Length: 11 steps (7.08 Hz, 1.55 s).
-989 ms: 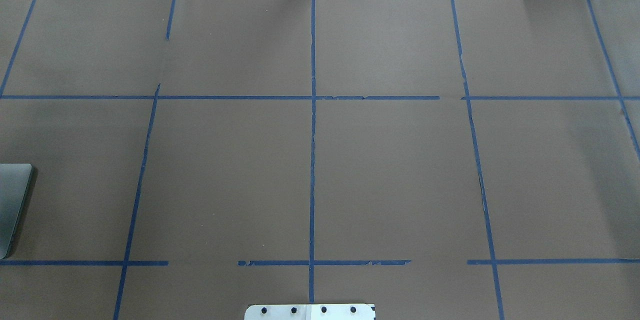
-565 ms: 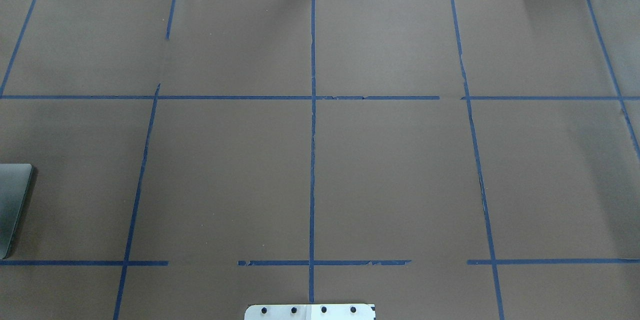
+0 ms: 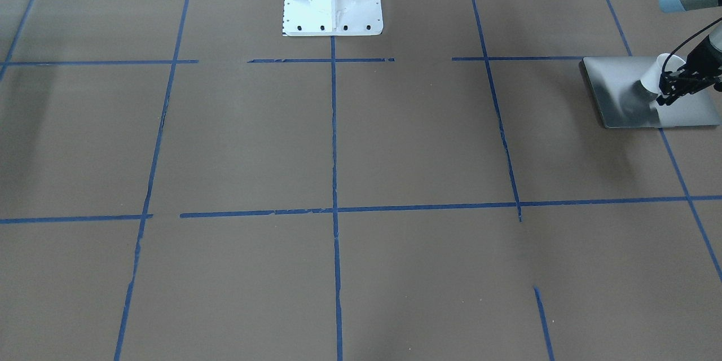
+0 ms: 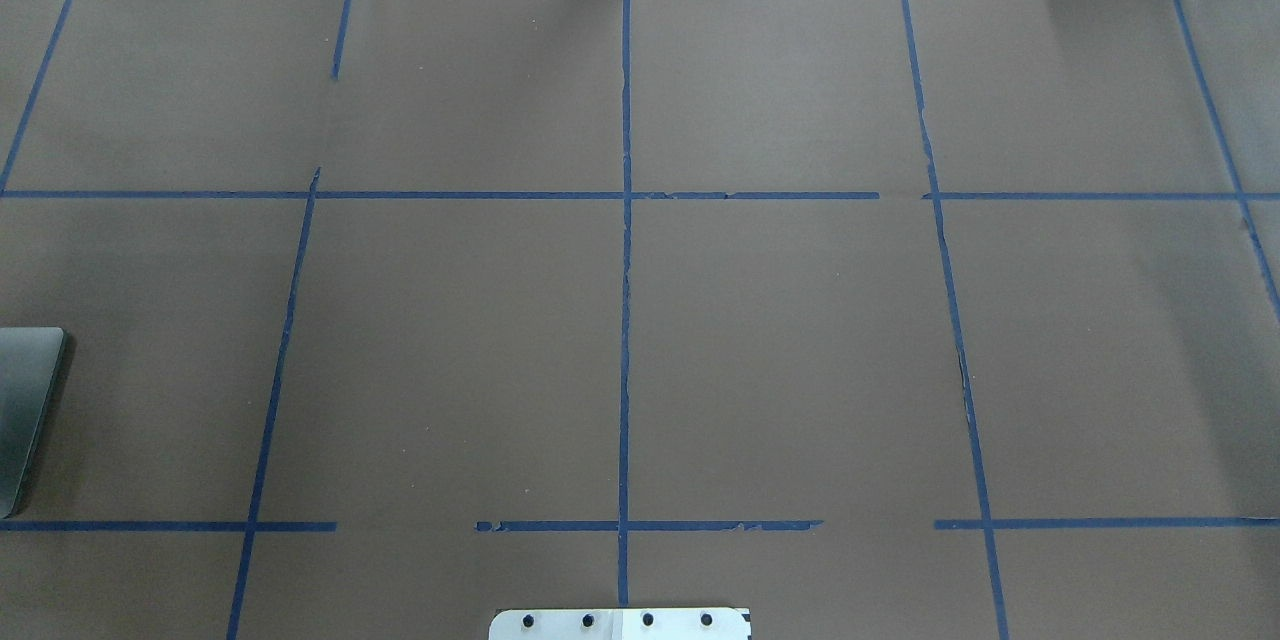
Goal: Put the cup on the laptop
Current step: 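Lower the held mug onto the silver laptop with the left gripper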
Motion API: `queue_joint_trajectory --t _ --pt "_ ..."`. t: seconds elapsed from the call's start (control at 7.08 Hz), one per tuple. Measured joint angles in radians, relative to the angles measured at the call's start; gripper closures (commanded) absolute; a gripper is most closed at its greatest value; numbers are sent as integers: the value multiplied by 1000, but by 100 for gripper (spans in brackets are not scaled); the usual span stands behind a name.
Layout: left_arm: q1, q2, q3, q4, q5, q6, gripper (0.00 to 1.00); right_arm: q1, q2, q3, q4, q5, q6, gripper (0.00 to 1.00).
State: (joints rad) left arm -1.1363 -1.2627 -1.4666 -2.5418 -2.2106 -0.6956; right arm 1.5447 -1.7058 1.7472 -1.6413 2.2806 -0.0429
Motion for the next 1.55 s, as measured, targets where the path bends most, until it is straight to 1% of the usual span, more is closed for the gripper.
queue_joint_trajectory --t 0.28,0.42,0.57,0.71,0.85,0.99,1.13,1.27,1.55 --pt "1 0 7 1 3 6 100 0 0 0 0 0 0 0" --pt "2 -1 11 1 3 7 78 0 0 0 0 0 0 0" --pt "3 -3 14 1 3 7 64 0 0 0 0 0 0 0" --pt "4 -4 17 2 3 7 52 0 0 0 0 0 0 0" --pt "6 -5 18 2 3 7 29 0 0 0 0 0 0 0" --pt "8 -9 19 2 3 8 10 0 0 0 0 0 0 0" --pt "8 -16 19 2 3 9 2 0 0 0 0 0 0 0" --pt "8 -22 18 3 2 26 2 0 0 0 0 0 0 0" --pt "-15 -25 14 15 -13 135 1 0 0 0 0 0 0 0"
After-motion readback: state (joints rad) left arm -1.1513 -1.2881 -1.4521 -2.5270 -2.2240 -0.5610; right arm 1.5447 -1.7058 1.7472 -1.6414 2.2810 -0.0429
